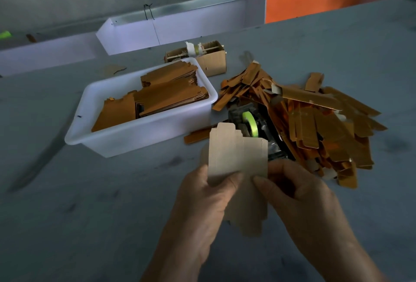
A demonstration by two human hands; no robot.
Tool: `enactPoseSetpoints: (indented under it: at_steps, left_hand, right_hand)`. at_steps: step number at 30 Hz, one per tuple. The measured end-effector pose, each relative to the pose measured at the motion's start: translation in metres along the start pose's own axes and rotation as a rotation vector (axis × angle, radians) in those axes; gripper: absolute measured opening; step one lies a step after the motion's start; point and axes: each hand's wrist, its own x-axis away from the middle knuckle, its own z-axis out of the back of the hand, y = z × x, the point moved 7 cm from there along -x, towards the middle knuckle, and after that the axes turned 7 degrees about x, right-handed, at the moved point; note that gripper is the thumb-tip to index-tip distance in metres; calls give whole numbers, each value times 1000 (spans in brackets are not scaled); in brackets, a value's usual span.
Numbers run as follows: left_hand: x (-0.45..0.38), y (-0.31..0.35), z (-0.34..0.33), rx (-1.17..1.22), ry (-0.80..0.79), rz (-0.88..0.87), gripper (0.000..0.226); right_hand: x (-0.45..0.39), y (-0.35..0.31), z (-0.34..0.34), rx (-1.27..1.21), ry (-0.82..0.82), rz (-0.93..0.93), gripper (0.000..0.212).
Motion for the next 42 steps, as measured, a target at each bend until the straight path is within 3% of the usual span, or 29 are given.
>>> enactPoseSetpoints:
  at_steps: [4,8,14,16,21,23,26,32,34,37,40,42]
  left_hand:
    - [-1,-4,0,-12,19,-17,8]
    - [4,5,-8,-38,-71,-55,19]
    - [13,14,-13,-93,-217,-64,35]
    - [14,13,-13,-116,-231,-78,28]
    - [13,9,-12,-80,-284,-3,12]
    - [15,8,-14,-48,-328,31,11]
    - [13,4,-10,-41,-232,54,10]
    - [18,6,1,-125,35,-142,7]
    - [23,10,4,-209,169,-241,6]
    - [34,22,-2,-437,273,-476,23]
    - [41,29,-24,-918,239,-651,36]
    - [46,27,-35,-1165,268,-687,32]
  right_hand:
    - [4,-12,0,-49,9,20,16]
    - [9,-22,-12,-205,-108,80,34]
    - [5,-16,-12,-157,-126,75,18]
    - [5,-16,-12,-163,-172,49,15]
    - [4,0,3,-167,-12,-71,41]
    - [4,5,-3,-241,-105,-124,45]
    - [8,5,-18,-436,-294,-195,32]
    - [10,10,-24,-545,-229,-242,28]
    - [9,12,-26,-574,-178,-259,27]
    - [9,13,-30,-587,-153,-274,11]
    - [10,9,-33,-575,-141,-286,13]
    - [13,7,-35,-581,-135,-304,13]
